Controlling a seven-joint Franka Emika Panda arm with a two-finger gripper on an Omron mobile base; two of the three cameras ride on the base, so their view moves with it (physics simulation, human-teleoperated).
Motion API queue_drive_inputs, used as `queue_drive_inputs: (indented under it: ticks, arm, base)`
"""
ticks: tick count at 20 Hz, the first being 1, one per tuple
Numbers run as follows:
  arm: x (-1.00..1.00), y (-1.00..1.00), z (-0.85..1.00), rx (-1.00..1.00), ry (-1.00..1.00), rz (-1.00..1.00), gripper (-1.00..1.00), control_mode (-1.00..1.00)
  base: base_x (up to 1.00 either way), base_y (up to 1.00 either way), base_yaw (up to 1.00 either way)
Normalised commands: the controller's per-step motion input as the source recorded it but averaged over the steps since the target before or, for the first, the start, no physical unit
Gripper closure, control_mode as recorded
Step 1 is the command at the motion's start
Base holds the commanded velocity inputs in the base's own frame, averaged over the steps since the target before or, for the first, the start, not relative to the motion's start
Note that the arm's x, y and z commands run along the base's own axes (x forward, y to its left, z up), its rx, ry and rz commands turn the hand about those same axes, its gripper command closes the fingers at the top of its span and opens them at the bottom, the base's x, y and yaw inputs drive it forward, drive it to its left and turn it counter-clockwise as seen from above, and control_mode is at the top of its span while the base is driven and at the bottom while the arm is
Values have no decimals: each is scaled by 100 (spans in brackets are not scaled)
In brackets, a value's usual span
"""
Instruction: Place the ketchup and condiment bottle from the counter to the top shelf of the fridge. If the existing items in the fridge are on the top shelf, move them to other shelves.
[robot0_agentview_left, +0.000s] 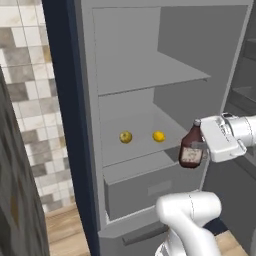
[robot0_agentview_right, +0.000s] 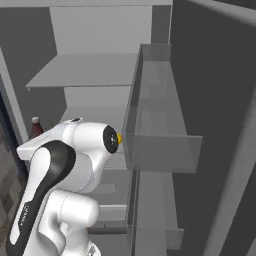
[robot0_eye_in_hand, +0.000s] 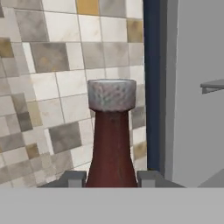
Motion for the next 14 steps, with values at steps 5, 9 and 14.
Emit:
queue_drive_inputs:
  ticks: [5,9,14]
  arm:
    - [0,0,0,0,0,0,100,100]
    - [27,19,40,0,-6,-8,100,-100]
    - [44,30,82,0,-15,-25,100,-100]
  base:
    - [74,14,-2]
    - [16,9,-1]
    - [0,0,0]
